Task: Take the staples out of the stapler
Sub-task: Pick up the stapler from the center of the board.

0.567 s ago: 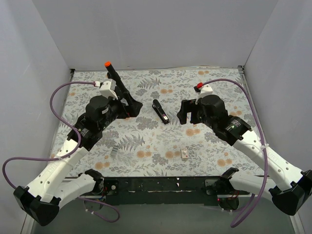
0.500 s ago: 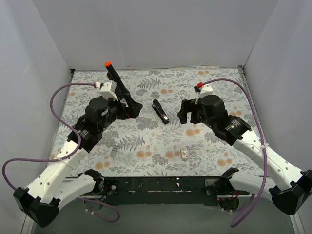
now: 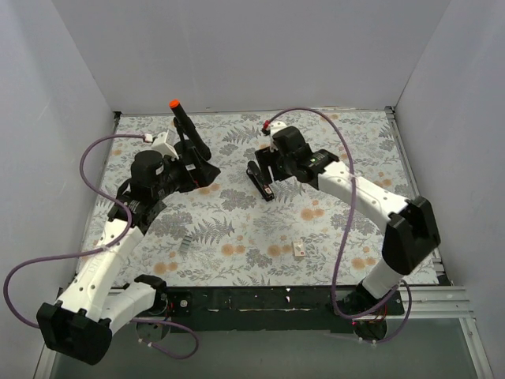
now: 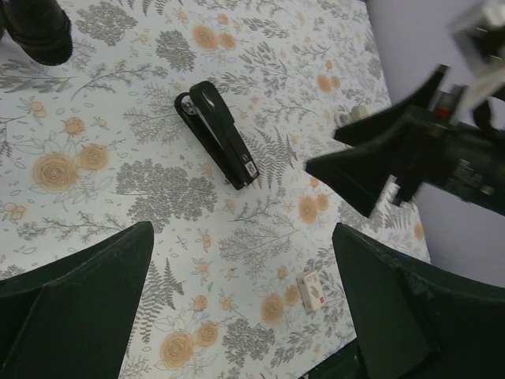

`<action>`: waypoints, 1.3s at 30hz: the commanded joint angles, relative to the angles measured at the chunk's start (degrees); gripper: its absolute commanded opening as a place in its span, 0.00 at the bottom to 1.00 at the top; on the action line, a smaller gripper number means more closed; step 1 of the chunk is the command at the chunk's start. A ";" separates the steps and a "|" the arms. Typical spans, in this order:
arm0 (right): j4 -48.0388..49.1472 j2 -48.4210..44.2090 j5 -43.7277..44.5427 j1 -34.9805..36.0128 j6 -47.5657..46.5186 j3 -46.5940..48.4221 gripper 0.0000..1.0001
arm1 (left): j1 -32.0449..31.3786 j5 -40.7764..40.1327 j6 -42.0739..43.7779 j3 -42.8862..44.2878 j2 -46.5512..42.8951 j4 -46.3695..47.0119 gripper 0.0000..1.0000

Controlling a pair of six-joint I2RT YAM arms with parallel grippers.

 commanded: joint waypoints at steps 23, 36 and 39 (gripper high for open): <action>6.14 35.69 -1.13 0.05 -6.06 24.80 0.36 | 0.40 13.46 -1.14 -3.15 -5.75 -10.25 0.94; 13.96 4.78 -12.72 0.49 -8.17 -0.50 0.01 | 0.49 16.08 -5.09 -1.58 2.67 -8.67 0.75; 16.60 -2.60 -15.18 1.10 -7.03 -7.25 0.01 | 0.40 18.55 -6.85 -0.79 5.49 -5.60 0.73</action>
